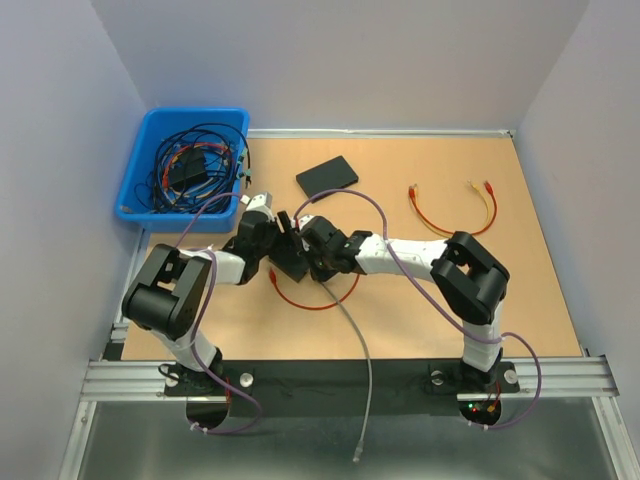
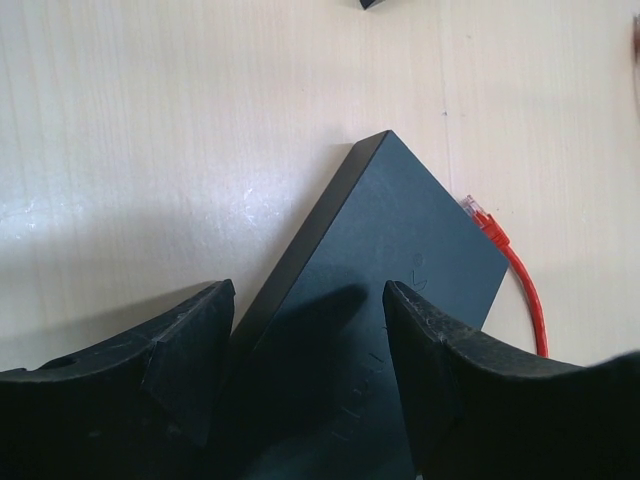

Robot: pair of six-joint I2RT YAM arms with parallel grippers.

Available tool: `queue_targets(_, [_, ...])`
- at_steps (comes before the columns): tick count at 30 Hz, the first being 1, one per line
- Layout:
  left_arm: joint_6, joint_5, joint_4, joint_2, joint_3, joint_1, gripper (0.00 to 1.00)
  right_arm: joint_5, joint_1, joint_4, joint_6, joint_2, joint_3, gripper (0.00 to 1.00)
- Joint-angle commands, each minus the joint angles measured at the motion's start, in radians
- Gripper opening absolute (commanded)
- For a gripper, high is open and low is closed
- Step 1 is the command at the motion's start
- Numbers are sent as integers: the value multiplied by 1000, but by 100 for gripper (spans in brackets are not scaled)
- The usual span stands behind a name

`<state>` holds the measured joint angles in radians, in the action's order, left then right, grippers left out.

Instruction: Insert the plug into the switch port

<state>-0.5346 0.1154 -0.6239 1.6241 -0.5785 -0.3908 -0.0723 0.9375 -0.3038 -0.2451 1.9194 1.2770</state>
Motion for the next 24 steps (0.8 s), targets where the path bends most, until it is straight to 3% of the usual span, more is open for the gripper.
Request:
queue_targets(1, [-7,61,125,51,3,-10,73,-43,7,98,52,9,38,0])
queue_targets(15, [-13,104,150,91,-6,-10,73,-95,9,209,64,15,-8,0])
queue_targets(24, [-21,124,158,105,-3,-10,73,-60,7,267,-11,15,-25,0])
